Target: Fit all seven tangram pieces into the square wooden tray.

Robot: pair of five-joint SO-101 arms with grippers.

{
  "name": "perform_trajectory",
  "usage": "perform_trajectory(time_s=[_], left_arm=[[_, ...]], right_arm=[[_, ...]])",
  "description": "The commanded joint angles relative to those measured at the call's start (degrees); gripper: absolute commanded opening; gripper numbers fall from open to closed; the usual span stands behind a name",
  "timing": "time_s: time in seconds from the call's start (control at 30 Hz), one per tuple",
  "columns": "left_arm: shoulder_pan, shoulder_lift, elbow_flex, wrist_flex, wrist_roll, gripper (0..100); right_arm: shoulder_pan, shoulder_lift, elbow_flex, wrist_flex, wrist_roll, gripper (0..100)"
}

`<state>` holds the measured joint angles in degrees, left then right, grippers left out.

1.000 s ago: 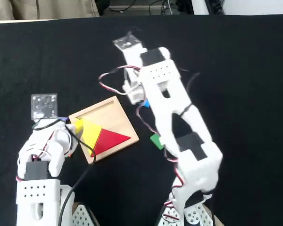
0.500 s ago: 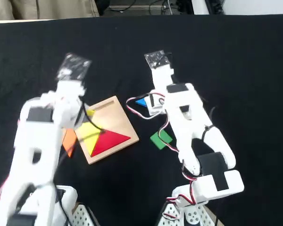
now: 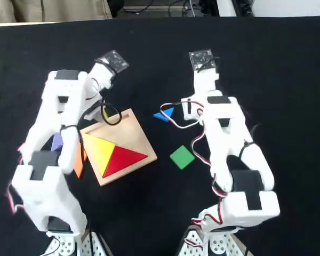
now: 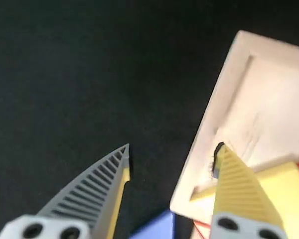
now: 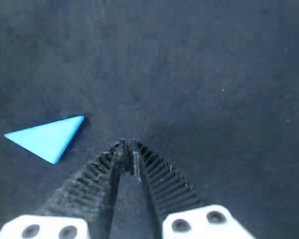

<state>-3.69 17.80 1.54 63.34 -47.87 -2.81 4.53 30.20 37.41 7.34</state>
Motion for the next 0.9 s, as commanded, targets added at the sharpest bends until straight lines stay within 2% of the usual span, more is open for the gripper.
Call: perform_trajectory(time_s=[0.0,0.17,0.33,0.57,0.7,0.77,0.87], left_arm=[[1.5,3.6,-5.8,0.0,-4.0,27],[3.6,6.2,-6.2,-0.6,-4.4,27],[3.9,10.0,-6.2,-4.6,-4.4,27],[3.9,12.4,-8.5,-4.0,-7.2,26],[5.3,12.9,-8.0,-3.3,-9.1,14],[5.8,12.9,-8.7,0.9,-12.2,6],[6.6,12.9,-9.9,7.5,-17.9,7]], right_arm=[[1.1,1.9,-3.8,-1.1,0.2,1.5],[1.1,5.2,-7.4,1.1,0.4,1.5],[1.1,7.4,-10.2,3.6,0.4,1.5],[1.1,7.5,-10.2,3.3,0.5,1.5],[1.2,7.5,-10.2,3.3,0.6,1.5],[1.2,7.5,-10.2,3.3,0.6,1.5],[1.2,7.5,-10.2,3.3,0.6,1.5]])
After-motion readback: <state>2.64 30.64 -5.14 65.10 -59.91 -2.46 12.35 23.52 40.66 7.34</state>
